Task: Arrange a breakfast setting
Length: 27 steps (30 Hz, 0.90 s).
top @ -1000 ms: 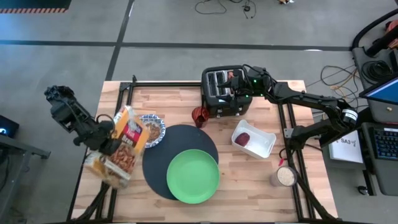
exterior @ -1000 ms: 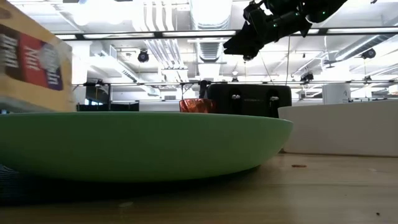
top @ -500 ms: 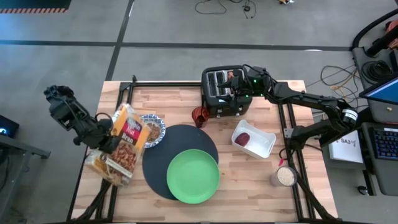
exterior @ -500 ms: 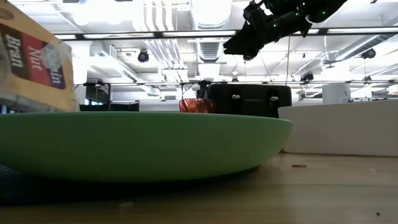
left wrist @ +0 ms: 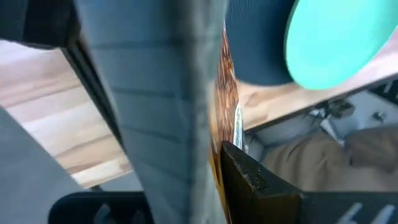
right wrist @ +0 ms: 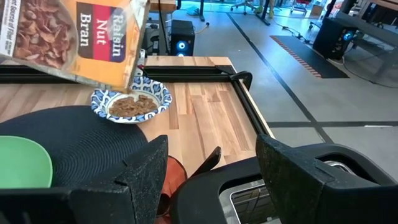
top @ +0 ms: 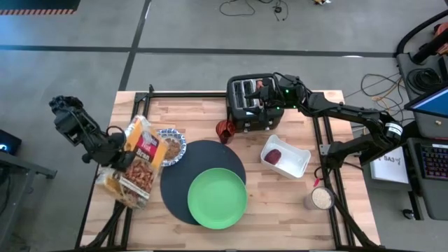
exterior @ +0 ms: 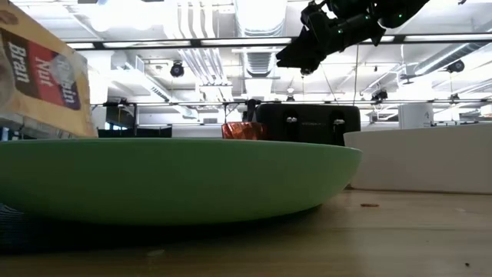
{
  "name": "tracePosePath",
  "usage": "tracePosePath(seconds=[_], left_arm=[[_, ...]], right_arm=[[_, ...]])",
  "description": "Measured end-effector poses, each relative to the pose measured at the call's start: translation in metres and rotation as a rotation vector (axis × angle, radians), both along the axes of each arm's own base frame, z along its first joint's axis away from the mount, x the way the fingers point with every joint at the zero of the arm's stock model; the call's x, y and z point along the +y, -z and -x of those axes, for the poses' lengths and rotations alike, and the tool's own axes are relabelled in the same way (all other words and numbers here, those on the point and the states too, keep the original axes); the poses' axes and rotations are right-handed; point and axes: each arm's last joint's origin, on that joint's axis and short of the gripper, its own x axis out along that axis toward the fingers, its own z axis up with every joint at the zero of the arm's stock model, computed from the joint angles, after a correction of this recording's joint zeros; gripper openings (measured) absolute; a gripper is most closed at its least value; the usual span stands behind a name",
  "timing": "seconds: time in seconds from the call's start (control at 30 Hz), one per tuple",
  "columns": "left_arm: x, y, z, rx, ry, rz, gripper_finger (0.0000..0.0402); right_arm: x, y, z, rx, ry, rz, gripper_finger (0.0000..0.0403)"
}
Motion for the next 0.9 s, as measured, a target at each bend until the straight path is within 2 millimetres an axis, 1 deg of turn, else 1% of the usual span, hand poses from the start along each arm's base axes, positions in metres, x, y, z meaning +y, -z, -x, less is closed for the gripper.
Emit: tracePosePath(seconds=[0.1, 0.2, 0.3, 0.43, 0.57, 0.63, 0.8, 0.9], left_arm=[[-0.0009, -0.0006, 0.0009, 0.014, 0.028, 0.031, 0.0000], [0.0002, 0.0027, 0.0010, 0.019, -0.009, 0.016, 0.0000], [-0.0018, 0.0005, 0.0012, 0.034, 0.049, 0.048, 0.0000], [0.0002, 0.0018, 0.0018, 0.025, 0.005, 0.030, 0.0000], [-0.0007, -0.0001, 0.0032, 0.046, 0.031, 0.067, 0.0000], [0.0002, 0.0009, 0.0023, 0.026, 0.010, 0.040, 0.0000], [-0.0001, 0.0009, 0.0024, 0.031, 0.015, 0.043, 0.0000], [-0.0001, 0.0021, 0.0007, 0.002, 0.027, 0.011, 0.0000]], right_arm=[[0.0000, 0.0000, 0.0000, 0.000, 0.000, 0.001, 0.0233], [0.0000, 0.0000, 0.0000, 0.000, 0.000, 0.000, 0.0233], [0.0000, 0.0000, 0.0000, 0.000, 0.000, 0.001, 0.0233], [0.0000, 0.0000, 0.0000, 0.000, 0.000, 0.001, 0.0233], [0.0000, 0.0000, 0.0000, 0.000, 0.000, 0.001, 0.0233], [0.0000, 0.0000, 0.0000, 0.000, -0.001, 0.001, 0.0233], [0.0000, 0.0000, 0.0000, 0.000, 0.000, 0.001, 0.0233], [0.0000, 0.0000, 0.0000, 0.000, 0.000, 0.001, 0.0233]])
